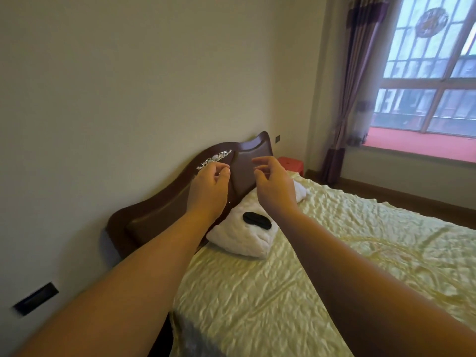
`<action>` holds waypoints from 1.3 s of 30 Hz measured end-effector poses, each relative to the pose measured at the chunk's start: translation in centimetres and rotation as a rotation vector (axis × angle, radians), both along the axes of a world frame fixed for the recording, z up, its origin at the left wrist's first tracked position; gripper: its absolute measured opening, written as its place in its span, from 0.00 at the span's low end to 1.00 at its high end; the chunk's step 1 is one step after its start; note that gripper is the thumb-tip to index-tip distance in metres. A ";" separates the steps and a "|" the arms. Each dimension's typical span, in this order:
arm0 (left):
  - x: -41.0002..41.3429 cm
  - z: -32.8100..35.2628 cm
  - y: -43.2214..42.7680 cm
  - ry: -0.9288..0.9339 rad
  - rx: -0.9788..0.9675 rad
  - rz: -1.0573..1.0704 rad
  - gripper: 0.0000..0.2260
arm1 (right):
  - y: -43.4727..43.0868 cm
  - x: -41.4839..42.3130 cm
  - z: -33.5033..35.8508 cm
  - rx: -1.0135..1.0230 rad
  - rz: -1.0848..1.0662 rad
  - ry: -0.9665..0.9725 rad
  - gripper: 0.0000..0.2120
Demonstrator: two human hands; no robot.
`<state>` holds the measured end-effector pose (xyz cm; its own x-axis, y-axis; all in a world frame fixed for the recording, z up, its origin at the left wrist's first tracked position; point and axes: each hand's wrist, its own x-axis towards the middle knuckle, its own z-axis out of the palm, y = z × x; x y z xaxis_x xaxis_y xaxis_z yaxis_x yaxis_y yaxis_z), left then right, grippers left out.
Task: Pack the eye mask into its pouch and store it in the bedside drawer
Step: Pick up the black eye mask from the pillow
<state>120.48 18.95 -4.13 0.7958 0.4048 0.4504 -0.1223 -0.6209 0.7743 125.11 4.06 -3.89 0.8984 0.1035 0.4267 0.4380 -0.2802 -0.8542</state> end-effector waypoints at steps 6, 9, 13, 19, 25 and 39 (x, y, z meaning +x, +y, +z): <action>8.8 -1.5 7.7 0.085 0.140 -0.124 0.09 | 7.4 7.6 -1.2 -0.073 -0.100 0.021 0.10; 13.4 -2.5 10.0 0.147 0.176 -0.170 0.10 | 9.1 11.2 -2.6 -0.183 -0.131 0.015 0.10; 19.1 -4.4 10.8 0.212 0.189 -0.220 0.10 | 9.9 16.0 -4.8 -0.221 -0.207 0.054 0.10; 26.1 -7.6 10.4 0.275 0.187 -0.219 0.11 | 11.0 22.9 -8.8 -0.228 -0.215 0.090 0.12; 32.7 -11.5 10.0 0.388 0.231 -0.239 0.12 | 10.5 28.4 -13.4 -0.338 -0.181 0.133 0.16; 48.5 -26.8 11.6 0.642 0.399 -0.156 0.19 | 10.6 41.9 -24.3 -0.395 -0.232 0.208 0.21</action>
<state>169.00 30.56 -30.90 0.9849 0.1706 -0.0307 0.1663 -0.8803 0.4443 167.05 14.69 -28.15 0.9787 0.0085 0.2050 0.1578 -0.6695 -0.7258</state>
